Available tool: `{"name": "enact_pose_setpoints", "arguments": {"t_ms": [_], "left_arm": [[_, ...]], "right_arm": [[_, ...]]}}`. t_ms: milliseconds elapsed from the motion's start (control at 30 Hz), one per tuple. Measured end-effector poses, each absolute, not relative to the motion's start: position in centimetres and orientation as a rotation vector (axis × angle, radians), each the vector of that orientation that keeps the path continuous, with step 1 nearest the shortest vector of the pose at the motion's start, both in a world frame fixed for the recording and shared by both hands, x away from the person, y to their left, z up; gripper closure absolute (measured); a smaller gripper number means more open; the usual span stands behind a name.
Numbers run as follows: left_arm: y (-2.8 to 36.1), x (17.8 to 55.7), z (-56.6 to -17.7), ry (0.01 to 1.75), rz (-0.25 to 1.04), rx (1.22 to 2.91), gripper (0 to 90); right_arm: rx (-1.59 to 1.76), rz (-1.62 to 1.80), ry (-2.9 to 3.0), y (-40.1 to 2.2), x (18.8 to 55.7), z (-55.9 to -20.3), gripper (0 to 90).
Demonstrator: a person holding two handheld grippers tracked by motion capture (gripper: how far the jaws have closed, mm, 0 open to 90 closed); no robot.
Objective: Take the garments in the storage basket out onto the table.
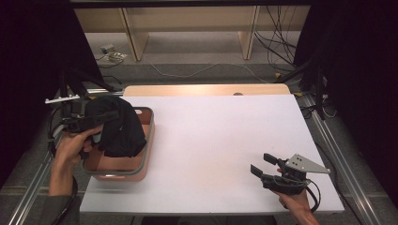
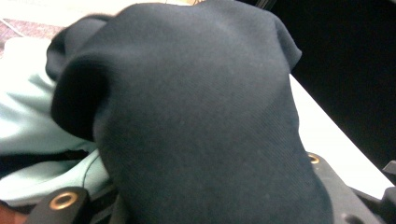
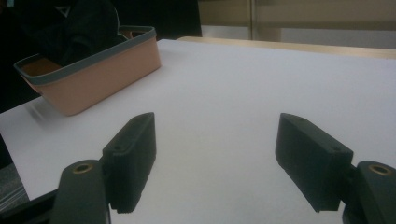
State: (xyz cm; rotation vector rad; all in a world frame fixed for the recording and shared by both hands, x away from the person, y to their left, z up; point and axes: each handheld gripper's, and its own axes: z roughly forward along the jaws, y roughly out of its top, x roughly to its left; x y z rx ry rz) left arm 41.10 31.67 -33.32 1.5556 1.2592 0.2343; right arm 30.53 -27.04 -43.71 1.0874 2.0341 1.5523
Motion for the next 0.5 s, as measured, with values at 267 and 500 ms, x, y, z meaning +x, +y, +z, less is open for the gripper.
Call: {"name": "enact_pose_setpoints", "arguments": {"t_ms": [267,500], "left_arm": [[31.3,40.6,-32.3,1.227,0.259,1.534,61.5],[31.3,40.2,-31.6,1.202,0.263,1.458,61.6]], "right_arm": [[1.088,1.552,2.033,-27.0,30.5,-43.7,29.7],[1.089,1.551,2.034,-27.0,30.5,-43.7,29.7]]}}
